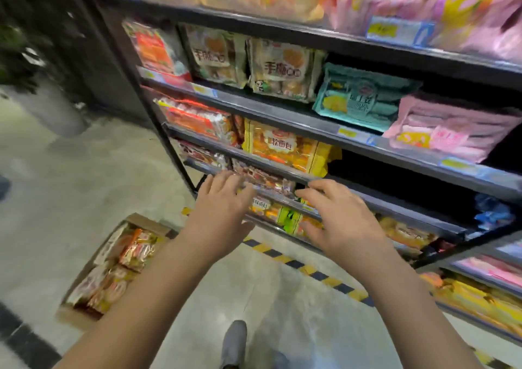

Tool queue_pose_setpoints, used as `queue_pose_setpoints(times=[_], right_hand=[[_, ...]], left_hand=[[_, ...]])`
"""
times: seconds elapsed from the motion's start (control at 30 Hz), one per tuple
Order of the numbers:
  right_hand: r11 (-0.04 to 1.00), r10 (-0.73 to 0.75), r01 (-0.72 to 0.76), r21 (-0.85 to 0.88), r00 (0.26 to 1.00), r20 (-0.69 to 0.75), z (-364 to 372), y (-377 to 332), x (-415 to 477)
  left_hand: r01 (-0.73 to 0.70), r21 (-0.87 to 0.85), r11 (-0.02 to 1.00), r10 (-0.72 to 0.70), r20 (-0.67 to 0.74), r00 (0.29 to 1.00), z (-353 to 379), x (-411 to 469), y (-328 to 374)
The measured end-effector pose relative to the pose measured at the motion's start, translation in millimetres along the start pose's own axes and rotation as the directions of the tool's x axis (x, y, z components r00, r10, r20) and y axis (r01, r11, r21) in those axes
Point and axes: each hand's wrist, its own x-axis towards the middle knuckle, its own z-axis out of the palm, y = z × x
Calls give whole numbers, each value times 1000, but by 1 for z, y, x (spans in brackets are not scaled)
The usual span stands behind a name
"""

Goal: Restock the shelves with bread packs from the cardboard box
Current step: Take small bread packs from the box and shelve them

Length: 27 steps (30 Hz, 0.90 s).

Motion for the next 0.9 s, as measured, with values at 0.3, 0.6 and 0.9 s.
queue_pose_setpoints(times=[0.3,0.6,0.9], right_hand=[[951,-308,307,27,946,102,27,-85,33],[844,-529,535,37,819,224,82,-222,69],[764,-603,645,29,696,390,156,-385,115]], left_hand=[[392,-30,920,-384,136,913,6,-109,-57],[654,-43,755,-625,252,739,27,-215,-149],[776,-94,623,-725,302,619,64,-306,-286]])
